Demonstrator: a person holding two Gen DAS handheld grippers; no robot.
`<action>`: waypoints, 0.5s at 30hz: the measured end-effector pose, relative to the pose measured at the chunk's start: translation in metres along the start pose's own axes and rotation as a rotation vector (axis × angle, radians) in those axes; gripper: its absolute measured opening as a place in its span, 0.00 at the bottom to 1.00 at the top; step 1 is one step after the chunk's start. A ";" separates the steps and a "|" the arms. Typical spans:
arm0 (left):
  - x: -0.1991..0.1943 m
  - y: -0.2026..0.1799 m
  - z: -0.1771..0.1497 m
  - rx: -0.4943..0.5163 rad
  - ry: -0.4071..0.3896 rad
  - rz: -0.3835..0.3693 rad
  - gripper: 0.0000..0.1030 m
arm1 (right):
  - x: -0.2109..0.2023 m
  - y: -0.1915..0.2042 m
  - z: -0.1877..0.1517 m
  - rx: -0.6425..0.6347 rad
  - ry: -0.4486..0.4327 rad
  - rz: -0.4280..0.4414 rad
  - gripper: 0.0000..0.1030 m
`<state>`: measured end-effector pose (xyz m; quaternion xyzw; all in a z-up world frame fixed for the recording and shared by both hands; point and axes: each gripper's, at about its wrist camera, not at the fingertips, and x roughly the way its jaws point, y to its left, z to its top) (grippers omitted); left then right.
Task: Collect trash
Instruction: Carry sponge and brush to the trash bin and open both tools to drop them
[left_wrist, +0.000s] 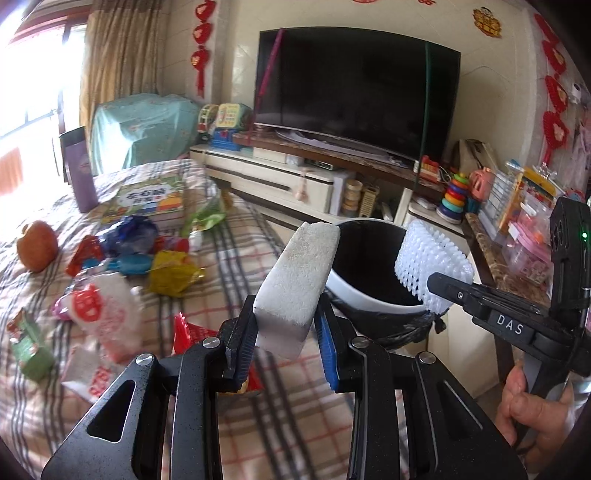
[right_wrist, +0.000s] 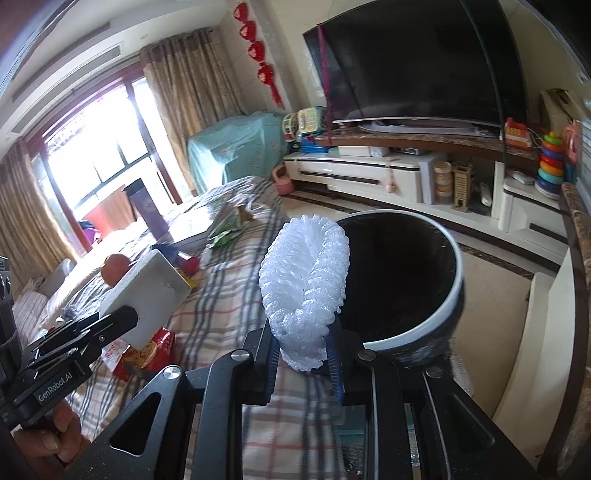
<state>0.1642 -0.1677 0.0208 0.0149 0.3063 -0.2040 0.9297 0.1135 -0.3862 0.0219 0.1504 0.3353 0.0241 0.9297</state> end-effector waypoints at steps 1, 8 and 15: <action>0.002 -0.003 0.001 0.005 0.003 -0.006 0.28 | 0.000 -0.003 0.001 0.004 0.001 -0.005 0.22; 0.026 -0.026 0.012 0.029 0.029 -0.039 0.28 | 0.003 -0.022 0.009 0.018 0.004 -0.029 0.22; 0.050 -0.046 0.025 0.058 0.054 -0.064 0.28 | 0.016 -0.040 0.018 0.037 0.024 -0.042 0.22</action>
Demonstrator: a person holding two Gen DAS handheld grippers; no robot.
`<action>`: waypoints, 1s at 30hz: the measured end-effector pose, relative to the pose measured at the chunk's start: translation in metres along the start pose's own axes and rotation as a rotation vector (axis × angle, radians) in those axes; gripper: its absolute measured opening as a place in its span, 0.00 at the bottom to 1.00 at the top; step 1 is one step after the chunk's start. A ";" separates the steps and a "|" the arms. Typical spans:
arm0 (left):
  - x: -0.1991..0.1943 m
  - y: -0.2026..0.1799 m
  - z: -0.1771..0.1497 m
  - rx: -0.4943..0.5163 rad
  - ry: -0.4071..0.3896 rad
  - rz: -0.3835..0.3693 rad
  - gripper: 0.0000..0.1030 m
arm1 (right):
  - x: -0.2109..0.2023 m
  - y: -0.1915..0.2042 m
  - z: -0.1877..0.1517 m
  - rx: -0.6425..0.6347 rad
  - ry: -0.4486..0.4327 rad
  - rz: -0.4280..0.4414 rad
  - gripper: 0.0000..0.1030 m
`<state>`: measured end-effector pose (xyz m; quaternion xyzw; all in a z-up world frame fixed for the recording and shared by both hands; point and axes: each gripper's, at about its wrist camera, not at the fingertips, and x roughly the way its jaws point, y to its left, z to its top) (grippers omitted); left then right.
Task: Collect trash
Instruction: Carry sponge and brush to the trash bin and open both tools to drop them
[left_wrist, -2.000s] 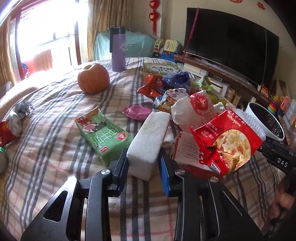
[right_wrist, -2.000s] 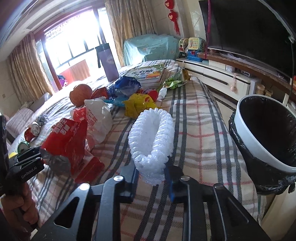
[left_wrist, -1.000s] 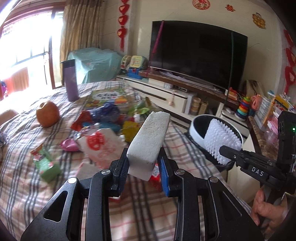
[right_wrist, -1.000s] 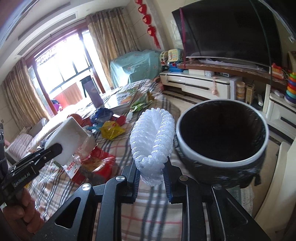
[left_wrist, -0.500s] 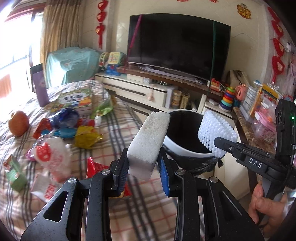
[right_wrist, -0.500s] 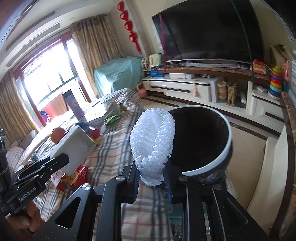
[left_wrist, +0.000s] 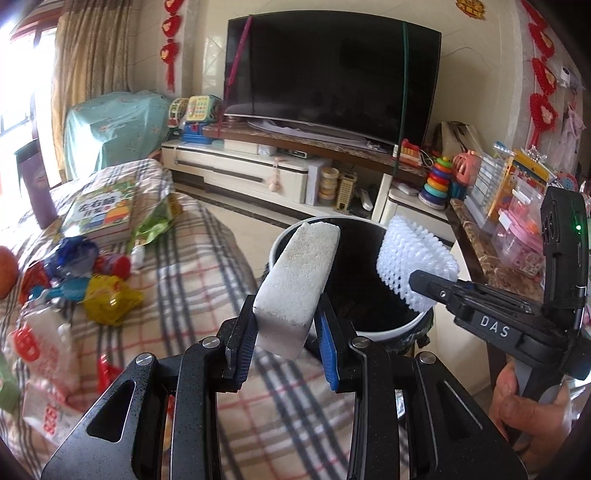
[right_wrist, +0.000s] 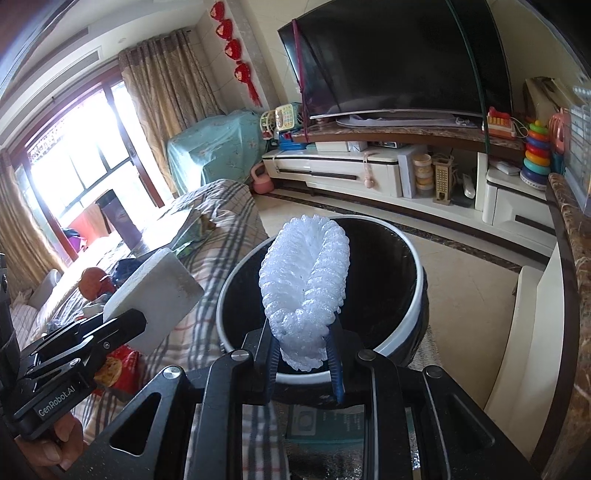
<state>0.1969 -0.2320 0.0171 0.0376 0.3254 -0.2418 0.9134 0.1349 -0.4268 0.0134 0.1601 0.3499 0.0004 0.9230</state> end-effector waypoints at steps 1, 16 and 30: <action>0.004 -0.003 0.002 0.004 0.005 -0.004 0.28 | 0.002 -0.003 0.001 0.003 0.004 -0.001 0.22; 0.043 -0.021 0.018 0.008 0.063 -0.042 0.29 | 0.023 -0.025 0.007 0.034 0.050 -0.001 0.24; 0.058 -0.021 0.023 0.006 0.075 -0.020 0.58 | 0.023 -0.041 0.013 0.090 0.049 -0.006 0.52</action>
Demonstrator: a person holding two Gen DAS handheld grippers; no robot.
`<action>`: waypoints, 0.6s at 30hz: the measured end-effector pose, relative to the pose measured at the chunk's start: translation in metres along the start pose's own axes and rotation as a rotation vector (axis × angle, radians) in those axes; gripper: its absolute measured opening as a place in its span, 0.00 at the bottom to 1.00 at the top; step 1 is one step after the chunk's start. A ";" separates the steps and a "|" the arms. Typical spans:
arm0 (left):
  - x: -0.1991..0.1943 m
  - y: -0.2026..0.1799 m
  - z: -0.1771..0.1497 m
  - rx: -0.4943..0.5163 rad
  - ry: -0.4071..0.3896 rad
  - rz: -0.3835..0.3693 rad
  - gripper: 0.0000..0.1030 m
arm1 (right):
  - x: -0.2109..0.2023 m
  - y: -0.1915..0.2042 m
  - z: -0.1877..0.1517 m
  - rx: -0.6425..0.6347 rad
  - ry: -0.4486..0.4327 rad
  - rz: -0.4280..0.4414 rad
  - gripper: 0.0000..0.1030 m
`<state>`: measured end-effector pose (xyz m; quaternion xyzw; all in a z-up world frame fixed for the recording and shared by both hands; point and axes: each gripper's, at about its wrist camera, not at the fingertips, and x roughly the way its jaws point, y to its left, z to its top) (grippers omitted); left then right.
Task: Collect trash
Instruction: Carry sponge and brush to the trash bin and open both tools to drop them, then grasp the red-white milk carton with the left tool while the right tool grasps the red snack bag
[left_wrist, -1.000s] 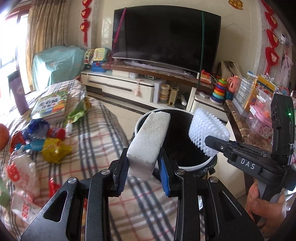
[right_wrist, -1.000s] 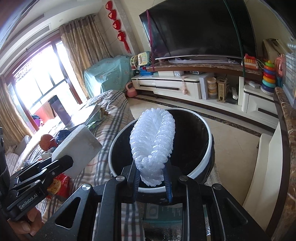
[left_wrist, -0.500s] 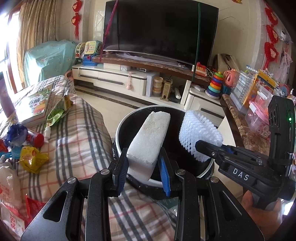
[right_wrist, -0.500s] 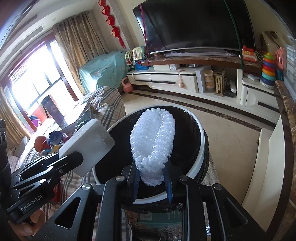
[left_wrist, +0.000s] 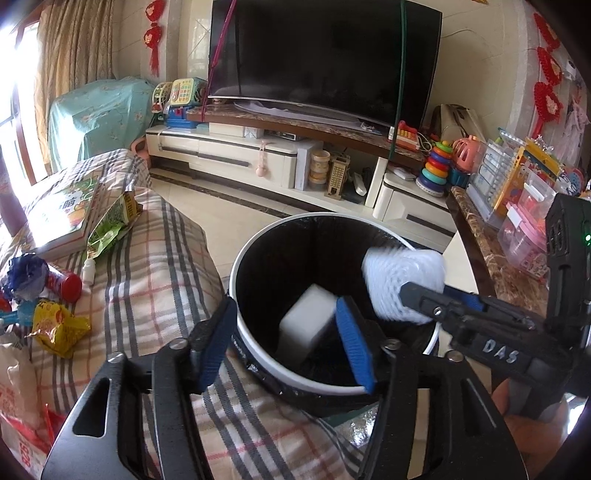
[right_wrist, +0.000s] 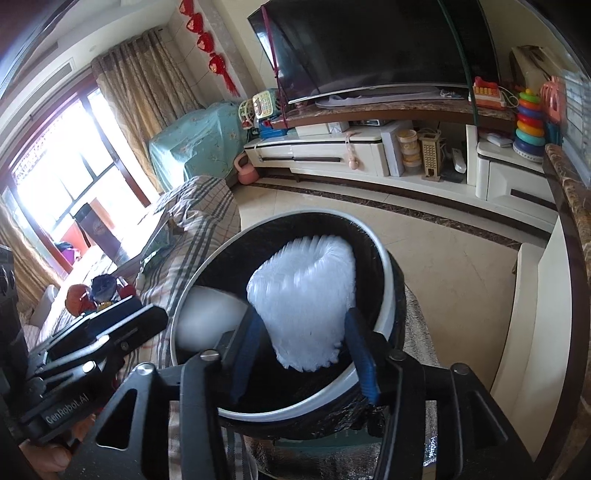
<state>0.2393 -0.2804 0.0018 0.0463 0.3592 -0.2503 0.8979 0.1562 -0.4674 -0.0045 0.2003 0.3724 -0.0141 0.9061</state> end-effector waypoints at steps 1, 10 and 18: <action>-0.001 0.001 -0.001 -0.003 0.002 0.003 0.59 | -0.001 0.000 -0.001 0.001 -0.003 0.000 0.54; -0.026 0.021 -0.019 -0.054 -0.012 0.022 0.66 | -0.011 0.015 -0.012 -0.017 -0.024 0.029 0.83; -0.057 0.046 -0.037 -0.103 -0.033 0.055 0.68 | -0.017 0.033 -0.029 -0.012 -0.018 0.060 0.85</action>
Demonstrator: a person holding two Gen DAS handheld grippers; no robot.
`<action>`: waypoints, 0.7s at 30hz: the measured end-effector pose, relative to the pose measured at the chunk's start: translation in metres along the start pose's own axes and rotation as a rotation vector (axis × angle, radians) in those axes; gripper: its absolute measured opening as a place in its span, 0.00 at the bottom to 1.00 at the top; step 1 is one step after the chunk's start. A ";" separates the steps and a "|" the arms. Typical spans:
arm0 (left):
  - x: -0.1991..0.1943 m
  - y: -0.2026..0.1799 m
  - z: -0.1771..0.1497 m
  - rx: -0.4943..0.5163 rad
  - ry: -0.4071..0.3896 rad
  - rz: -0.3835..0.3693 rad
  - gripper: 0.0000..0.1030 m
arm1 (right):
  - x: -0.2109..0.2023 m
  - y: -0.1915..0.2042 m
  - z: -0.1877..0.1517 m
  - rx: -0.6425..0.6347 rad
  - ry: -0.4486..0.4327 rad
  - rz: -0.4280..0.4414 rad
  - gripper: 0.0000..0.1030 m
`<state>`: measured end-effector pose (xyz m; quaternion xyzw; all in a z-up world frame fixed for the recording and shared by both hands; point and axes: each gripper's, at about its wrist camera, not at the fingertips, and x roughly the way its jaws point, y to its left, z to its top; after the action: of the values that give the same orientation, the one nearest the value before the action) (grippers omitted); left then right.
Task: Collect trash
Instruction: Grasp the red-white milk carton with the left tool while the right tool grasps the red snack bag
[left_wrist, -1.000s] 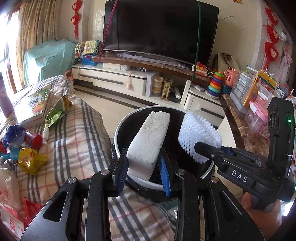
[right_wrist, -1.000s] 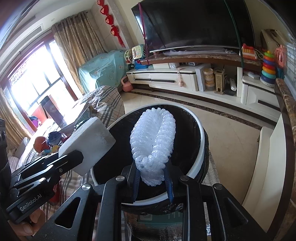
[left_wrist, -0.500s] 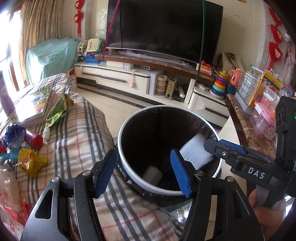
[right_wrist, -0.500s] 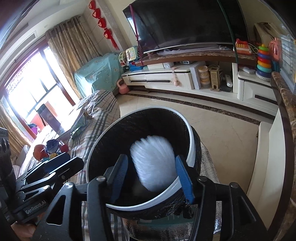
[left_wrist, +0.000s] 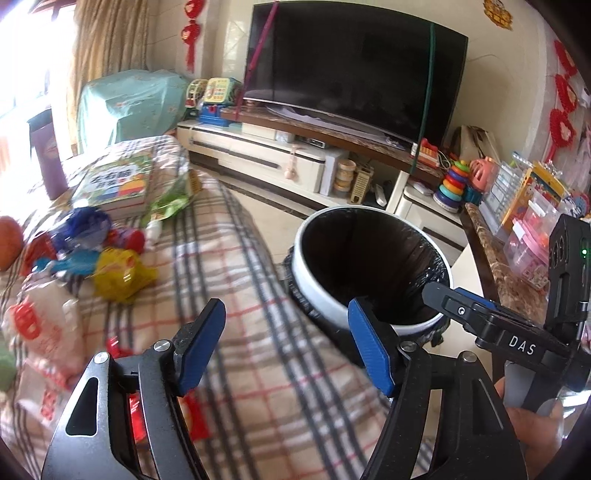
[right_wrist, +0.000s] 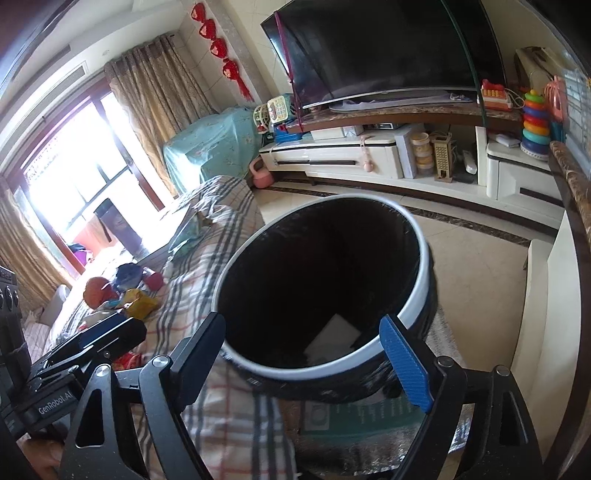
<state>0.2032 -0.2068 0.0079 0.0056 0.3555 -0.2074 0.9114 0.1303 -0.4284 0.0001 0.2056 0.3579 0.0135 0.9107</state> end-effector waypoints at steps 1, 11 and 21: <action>-0.003 0.004 -0.002 -0.008 -0.001 0.003 0.68 | -0.001 0.004 -0.001 -0.003 -0.002 0.003 0.85; -0.045 0.055 -0.033 -0.107 -0.028 0.051 0.68 | -0.006 0.050 -0.022 -0.073 -0.001 0.063 0.86; -0.079 0.109 -0.059 -0.209 -0.055 0.142 0.68 | 0.012 0.099 -0.053 -0.145 0.079 0.146 0.86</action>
<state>0.1548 -0.0688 0.0000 -0.0697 0.3488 -0.1042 0.9288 0.1160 -0.3165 -0.0047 0.1642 0.3758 0.1139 0.9049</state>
